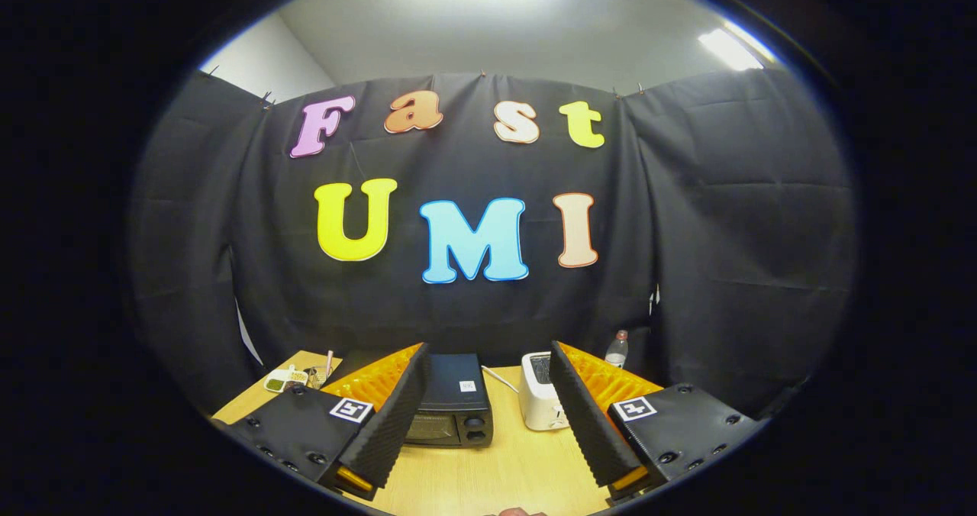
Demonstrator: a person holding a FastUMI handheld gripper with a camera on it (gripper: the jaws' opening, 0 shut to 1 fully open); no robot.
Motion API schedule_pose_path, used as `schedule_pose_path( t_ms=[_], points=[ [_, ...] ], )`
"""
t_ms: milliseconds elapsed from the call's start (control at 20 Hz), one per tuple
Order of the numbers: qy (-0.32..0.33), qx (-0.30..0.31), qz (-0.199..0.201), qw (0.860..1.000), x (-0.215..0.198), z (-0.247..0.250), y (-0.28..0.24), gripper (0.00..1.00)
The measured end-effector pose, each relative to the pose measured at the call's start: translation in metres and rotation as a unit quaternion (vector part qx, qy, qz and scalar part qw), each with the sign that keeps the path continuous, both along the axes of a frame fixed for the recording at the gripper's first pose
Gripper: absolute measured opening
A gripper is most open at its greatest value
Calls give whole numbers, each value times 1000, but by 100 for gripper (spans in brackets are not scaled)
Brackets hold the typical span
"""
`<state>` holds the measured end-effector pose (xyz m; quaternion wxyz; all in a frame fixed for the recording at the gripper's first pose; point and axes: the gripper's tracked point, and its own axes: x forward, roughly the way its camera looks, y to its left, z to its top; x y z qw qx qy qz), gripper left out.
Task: Open the toaster oven, put the food inside, and close the toaster oven door.
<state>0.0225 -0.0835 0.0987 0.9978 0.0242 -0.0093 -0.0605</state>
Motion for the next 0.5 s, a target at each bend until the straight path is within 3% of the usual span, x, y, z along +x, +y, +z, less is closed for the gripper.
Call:
schedule_pose_path(
  t_ms=[250,500],
  points=[
    [-25,-40,29,998,4,-4,-30,98],
    [-17,-22,59,998,10,-18,-31,98]
  ],
)
